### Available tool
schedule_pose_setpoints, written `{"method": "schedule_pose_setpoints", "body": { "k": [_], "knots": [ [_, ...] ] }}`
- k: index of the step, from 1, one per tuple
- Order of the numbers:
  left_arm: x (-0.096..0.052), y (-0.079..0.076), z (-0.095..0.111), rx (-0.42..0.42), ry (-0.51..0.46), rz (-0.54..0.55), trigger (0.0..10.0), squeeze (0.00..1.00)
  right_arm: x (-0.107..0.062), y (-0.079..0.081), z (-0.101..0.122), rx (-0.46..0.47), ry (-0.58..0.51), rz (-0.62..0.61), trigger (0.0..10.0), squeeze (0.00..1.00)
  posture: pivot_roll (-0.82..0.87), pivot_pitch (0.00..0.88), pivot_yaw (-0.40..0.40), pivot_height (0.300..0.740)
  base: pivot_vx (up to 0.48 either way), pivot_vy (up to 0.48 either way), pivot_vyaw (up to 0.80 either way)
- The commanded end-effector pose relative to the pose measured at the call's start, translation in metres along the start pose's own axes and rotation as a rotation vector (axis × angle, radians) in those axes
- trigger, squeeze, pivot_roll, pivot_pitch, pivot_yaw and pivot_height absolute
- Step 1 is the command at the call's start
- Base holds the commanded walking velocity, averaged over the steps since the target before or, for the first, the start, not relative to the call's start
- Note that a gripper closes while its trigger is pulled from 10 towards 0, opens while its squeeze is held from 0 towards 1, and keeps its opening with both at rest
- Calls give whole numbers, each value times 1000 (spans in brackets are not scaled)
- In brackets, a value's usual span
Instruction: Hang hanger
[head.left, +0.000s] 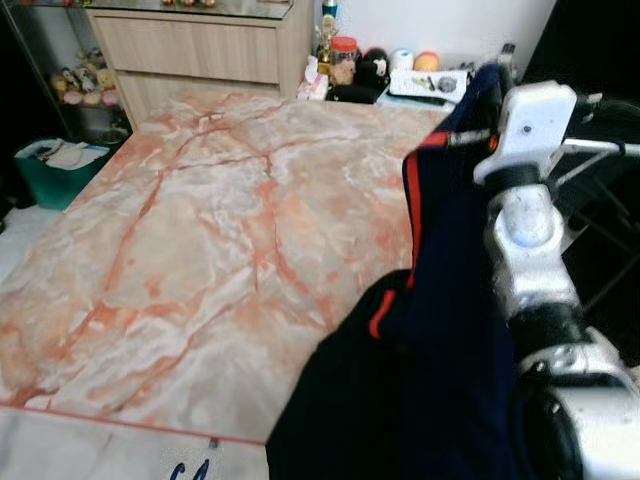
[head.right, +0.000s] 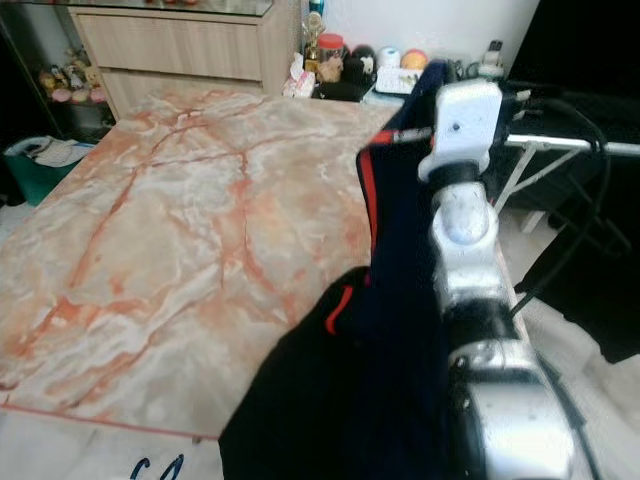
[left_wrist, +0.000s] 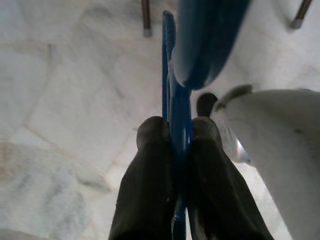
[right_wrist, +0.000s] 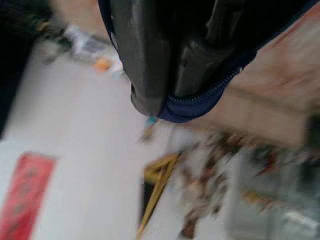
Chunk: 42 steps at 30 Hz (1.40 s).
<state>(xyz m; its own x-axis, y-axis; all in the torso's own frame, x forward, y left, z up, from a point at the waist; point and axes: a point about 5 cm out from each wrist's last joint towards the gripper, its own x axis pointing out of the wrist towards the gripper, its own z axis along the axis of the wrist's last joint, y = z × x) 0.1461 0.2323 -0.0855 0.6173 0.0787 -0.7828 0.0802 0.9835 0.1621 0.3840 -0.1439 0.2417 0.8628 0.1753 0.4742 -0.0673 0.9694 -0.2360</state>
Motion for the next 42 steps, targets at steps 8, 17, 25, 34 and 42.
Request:
{"method": "schedule_pose_setpoints", "body": {
  "k": [8, 17, 25, 34, 42],
  "knots": [
    [-7, -3, -21, -7, 62, -19, 10000, 0, -80, -21, -39, 136, 205, -150, 10000, 0, 19, 149, -2, 740, 0, 0, 0],
    [-6, -3, -20, 7, 60, -26, 10000, 0, -122, -15, -26, 129, 301, -148, 10000, 0, 13, 151, -4, 740, 0, 0, 0],
    [-5, -5, -17, 13, 53, -34, 10000, 0, -162, -6, -24, 156, 421, -140, 10000, 1000, 13, 151, -13, 740, 0, 0, 0],
    [-5, -9, -18, 16, 62, -35, 10000, 0, -187, -7, -12, 156, 419, -194, 10000, 996, 8, 148, -13, 740, 0, 0, 0],
    [-4, -9, -15, 21, 58, -32, 10000, 0, -186, -4, -15, 155, 435, -198, 10000, 0, 13, 145, -13, 740, 0, 0, 0]
  ]
}}
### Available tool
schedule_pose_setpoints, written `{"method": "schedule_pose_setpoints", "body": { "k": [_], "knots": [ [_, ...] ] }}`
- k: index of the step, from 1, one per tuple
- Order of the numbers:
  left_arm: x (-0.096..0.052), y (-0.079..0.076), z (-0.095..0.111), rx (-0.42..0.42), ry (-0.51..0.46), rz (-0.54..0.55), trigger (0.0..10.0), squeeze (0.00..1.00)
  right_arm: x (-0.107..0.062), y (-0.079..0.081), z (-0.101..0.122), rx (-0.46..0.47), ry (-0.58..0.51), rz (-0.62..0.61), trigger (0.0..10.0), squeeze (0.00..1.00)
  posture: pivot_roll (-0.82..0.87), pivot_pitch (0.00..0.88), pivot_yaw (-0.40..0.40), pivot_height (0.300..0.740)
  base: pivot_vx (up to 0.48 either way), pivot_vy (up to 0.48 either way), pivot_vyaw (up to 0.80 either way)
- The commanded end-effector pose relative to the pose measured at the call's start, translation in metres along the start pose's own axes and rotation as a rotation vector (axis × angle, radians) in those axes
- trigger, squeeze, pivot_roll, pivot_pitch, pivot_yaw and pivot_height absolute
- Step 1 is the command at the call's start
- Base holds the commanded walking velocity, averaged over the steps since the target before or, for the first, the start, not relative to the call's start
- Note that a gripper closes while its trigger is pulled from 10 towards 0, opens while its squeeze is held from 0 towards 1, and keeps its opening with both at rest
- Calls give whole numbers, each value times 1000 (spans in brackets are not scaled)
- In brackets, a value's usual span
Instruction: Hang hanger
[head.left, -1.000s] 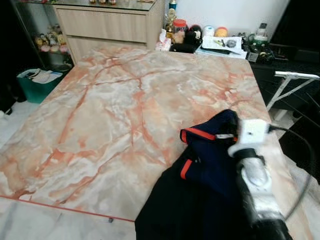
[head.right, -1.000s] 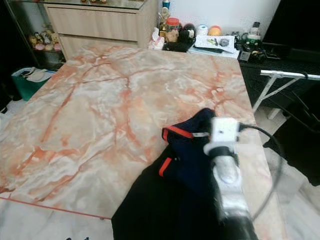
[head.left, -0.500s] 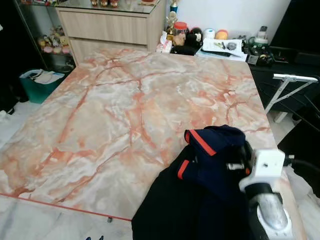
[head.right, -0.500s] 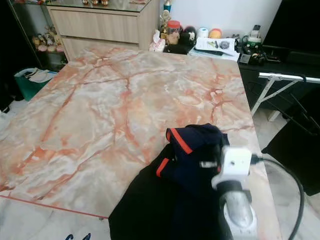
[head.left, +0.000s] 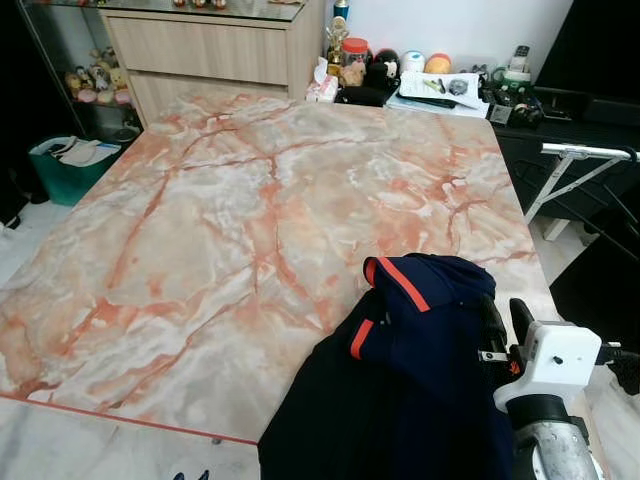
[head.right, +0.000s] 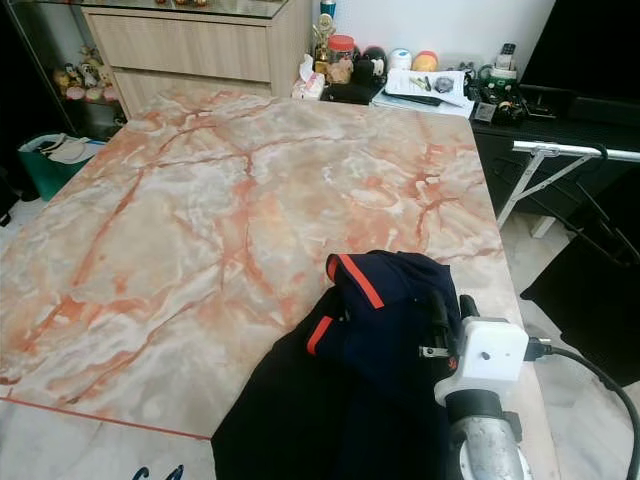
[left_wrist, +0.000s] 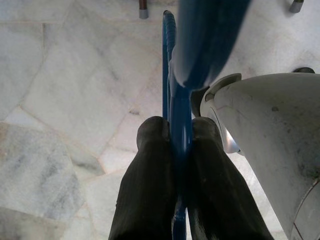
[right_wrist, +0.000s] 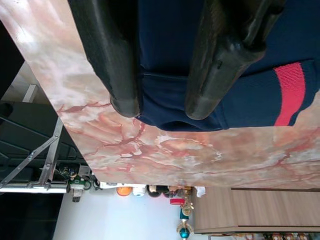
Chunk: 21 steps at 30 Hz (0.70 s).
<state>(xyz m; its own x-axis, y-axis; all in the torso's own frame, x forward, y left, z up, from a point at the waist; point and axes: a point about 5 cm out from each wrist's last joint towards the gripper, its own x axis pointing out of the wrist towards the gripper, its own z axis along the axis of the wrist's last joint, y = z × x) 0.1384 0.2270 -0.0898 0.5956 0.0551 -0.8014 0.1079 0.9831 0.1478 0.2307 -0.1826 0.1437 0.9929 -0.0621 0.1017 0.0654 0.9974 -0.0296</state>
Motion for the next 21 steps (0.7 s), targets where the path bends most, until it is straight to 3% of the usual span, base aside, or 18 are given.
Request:
{"method": "schedule_pose_setpoints", "body": {
  "k": [1, 21],
  "knots": [
    [-2, -2, -8, 8, 34, -5, 10000, 0, 0, 0, -2, -5, 10, -9, 10000, 0, 13, 145, -11, 740, 0, 0, 0],
    [-2, -4, -9, 2, 37, -12, 10000, 0, 10, 6, 2, -20, -26, -1, 10000, 0, 13, 129, -12, 740, 0, 0, 0]
  ]
}}
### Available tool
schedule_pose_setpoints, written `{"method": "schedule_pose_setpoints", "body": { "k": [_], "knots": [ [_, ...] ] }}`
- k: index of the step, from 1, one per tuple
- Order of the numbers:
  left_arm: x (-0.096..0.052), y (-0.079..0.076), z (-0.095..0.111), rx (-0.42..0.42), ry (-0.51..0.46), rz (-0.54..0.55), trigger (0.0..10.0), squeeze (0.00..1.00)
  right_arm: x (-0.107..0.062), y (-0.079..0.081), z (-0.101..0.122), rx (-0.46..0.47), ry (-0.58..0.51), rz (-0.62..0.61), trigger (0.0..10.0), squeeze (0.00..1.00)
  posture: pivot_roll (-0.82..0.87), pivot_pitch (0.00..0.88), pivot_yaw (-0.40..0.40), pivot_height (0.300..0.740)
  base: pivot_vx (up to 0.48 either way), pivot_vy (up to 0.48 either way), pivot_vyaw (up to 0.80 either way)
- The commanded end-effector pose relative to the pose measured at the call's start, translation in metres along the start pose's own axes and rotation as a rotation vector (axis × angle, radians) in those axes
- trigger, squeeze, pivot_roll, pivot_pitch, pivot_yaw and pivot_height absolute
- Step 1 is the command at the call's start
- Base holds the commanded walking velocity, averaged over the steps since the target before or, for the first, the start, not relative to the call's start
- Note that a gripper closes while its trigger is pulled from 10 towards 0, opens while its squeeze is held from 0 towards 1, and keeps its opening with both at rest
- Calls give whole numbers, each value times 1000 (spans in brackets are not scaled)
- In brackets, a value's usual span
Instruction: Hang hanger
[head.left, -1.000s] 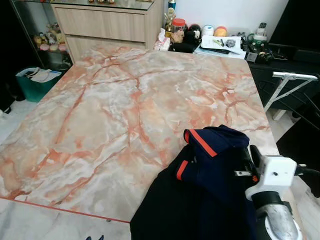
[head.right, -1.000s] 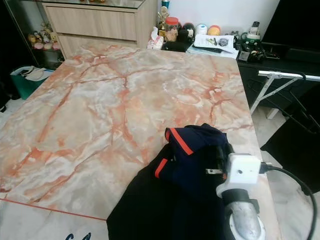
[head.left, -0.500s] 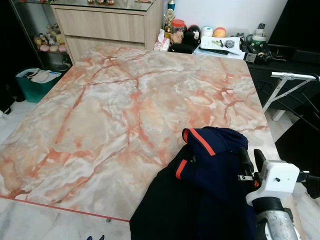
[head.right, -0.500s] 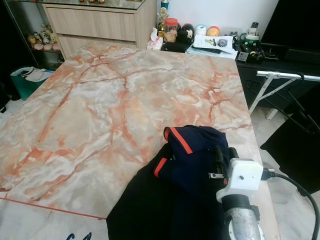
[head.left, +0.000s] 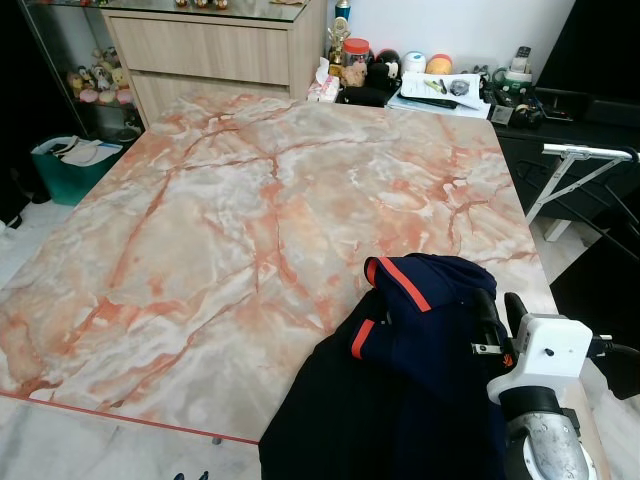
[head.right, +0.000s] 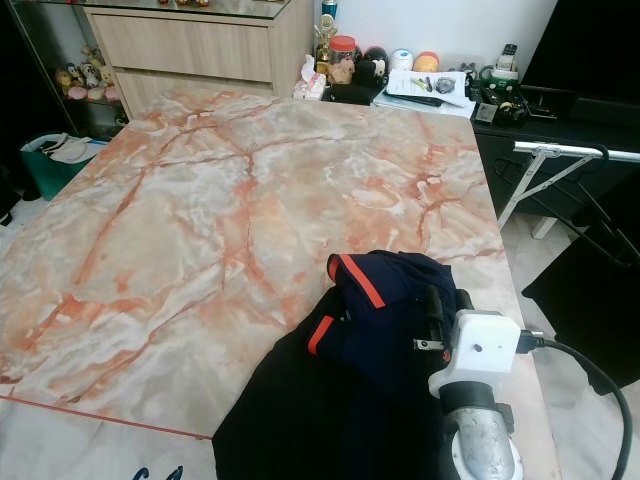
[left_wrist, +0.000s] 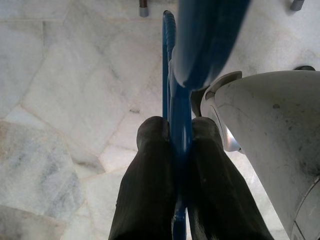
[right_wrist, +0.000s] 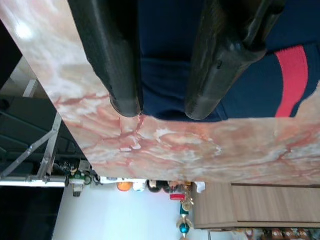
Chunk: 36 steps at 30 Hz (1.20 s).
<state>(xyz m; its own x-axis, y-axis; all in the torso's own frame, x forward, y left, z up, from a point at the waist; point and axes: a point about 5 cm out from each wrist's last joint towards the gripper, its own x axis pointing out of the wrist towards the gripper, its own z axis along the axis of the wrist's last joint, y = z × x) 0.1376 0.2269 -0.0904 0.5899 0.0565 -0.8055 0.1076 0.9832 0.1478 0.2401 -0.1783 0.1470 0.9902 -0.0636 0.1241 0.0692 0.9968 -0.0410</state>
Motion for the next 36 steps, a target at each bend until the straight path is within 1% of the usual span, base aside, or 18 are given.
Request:
{"method": "schedule_pose_setpoints", "body": {
  "k": [1, 12, 15, 19, 22, 28, 36],
  "knots": [
    [-2, -4, -8, 2, 30, -12, 10000, 0, 0, 1, 0, -8, -3, 2, 10000, 0, 13, 129, -12, 740, 0, 0, 0],
    [-2, -3, -8, 3, 30, -10, 10000, 0, 2, 2, -2, -7, -3, -1, 10000, 0, 17, 117, -7, 740, 0, 0, 0],
    [-2, -3, -8, 3, 31, -8, 10000, 0, 2, 2, -2, -7, -3, -1, 10000, 0, 16, 117, -7, 740, -240, 0, 0],
    [-2, -3, -8, 6, 28, -10, 10000, 0, 4, 2, -1, -14, -10, 0, 10000, 0, 12, 120, -7, 740, 0, 0, 0],
    [-1, -4, -6, 7, 23, -15, 10000, 0, 3, -3, -2, -21, -7, -13, 10000, 0, 10, 122, -7, 740, -253, 0, 0],
    [0, -6, -4, 7, 18, -21, 10000, 0, 2, -4, -4, -29, 1, -16, 10000, 0, 8, 129, -8, 740, -284, 0, 0],
    [-1, -6, -6, 4, 29, -18, 10000, 0, 2, -3, -6, -26, 7, -16, 10000, 0, 11, 134, -10, 740, -292, 0, 0]
  ]
}}
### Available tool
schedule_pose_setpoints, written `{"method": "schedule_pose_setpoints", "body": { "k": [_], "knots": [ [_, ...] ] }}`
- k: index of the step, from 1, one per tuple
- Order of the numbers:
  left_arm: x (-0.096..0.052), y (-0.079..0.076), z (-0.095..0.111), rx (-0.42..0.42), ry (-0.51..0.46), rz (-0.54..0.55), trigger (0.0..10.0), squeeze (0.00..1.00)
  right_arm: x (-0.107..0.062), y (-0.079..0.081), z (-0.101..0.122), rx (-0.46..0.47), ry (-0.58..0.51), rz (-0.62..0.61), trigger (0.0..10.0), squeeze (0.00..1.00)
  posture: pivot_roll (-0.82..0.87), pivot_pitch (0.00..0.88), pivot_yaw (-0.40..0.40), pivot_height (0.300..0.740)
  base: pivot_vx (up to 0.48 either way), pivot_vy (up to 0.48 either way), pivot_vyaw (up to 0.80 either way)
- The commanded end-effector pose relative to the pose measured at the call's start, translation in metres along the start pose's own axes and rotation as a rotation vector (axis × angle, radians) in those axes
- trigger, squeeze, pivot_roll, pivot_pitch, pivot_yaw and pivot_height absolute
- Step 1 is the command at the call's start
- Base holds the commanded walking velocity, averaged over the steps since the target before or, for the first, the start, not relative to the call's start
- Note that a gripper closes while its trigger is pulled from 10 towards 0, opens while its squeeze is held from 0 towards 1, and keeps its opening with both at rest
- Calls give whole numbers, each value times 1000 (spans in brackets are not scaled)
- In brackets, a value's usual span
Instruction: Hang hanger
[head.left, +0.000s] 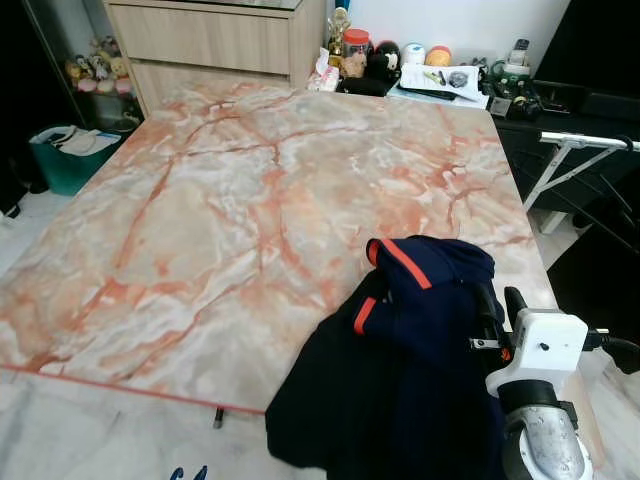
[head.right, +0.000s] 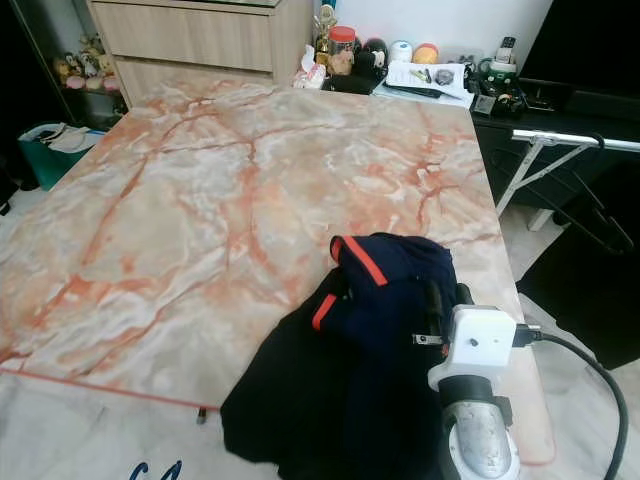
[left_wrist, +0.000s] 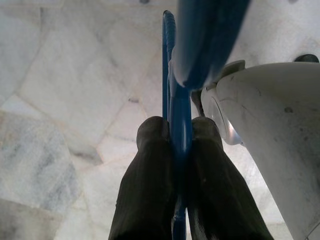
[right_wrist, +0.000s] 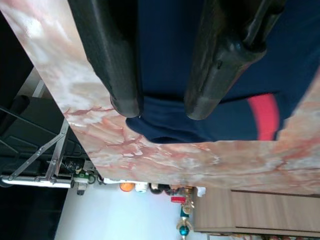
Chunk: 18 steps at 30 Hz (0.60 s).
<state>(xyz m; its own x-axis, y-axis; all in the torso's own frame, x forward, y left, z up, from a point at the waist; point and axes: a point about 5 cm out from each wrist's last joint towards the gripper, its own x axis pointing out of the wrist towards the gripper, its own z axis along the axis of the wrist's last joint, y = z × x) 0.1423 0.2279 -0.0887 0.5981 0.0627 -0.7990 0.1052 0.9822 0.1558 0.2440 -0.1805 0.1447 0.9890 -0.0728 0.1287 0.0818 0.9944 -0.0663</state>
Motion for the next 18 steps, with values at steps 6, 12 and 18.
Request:
{"method": "schedule_pose_setpoints", "body": {
  "k": [6, 12, 18],
  "knots": [
    [-3, -6, -13, -2, 49, -22, 10000, 0, -1, 0, -4, 0, 15, -7, 10000, 0, 11, 136, -10, 740, -292, 0, 0],
    [-3, -7, -15, -2, 57, -23, 10000, 0, 0, 0, -4, -4, 16, -2, 10000, 0, 7, 137, -13, 740, -293, 0, 0],
    [-3, -8, -16, -5, 63, -22, 10000, 0, 1, -2, -5, -7, 18, -10, 10000, 0, 6, 139, -15, 740, -291, 0, 0]
  ]
}}
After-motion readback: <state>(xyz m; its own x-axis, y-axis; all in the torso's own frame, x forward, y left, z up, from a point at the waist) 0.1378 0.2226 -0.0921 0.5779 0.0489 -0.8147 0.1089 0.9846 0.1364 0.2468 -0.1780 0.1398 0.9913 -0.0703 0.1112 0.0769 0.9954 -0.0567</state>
